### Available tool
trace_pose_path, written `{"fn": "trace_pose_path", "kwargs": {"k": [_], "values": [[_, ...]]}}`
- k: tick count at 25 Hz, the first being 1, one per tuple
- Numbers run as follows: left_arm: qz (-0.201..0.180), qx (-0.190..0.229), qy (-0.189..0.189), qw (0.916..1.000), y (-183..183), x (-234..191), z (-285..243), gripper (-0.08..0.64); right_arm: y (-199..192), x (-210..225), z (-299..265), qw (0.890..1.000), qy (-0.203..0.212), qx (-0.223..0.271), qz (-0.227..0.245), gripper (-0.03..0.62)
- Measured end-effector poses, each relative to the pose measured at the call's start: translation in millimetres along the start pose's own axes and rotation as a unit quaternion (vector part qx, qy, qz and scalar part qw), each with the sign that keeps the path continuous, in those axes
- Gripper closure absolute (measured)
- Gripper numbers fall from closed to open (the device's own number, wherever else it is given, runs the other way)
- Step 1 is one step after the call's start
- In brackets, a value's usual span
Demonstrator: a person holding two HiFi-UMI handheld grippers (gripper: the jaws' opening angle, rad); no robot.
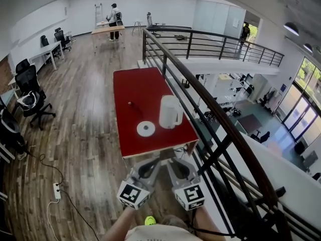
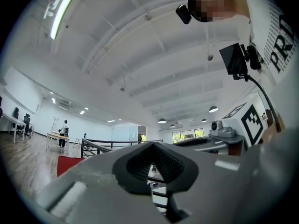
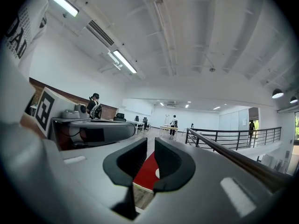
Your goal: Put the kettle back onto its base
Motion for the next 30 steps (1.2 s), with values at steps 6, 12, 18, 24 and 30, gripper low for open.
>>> {"fn": "trace_pose_path", "kwargs": {"k": [6,12,18,24,30], "values": [[0.007,0.002,0.007,0.9999,-14,-20,-23,0.568,-4,24,-28,1.0,0.004,0.001,0.005,0.546],[0.005,-0.004,0.022,0.9997,-21,-47,-64,0.568,-10,61,-66,1.0,0.023,0.0,0.004,0.546],[-0.003,0.0,0.036,0.9994,-25,-71,-101,0.568,-11,97,-100,0.999,0.034,0.006,0.005,0.546],[-0.009,-0.007,0.053,0.9986,-41,-92,-128,0.568,-23,125,-127,0.999,0.051,0.001,0.006,0.543],[-0.003,-0.002,0.076,0.9971,-56,-106,-155,0.568,-40,154,-144,0.998,0.059,-0.009,0.007,0.527]]}}
Point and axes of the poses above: the fingertips, and each gripper's own axes: z backward along the fingers, x to its right, y out of its top, the point moved 7 cm from there along z, backward along the fingers, and after that the axes turned 8 degrees about x, right-handed, at the moved point
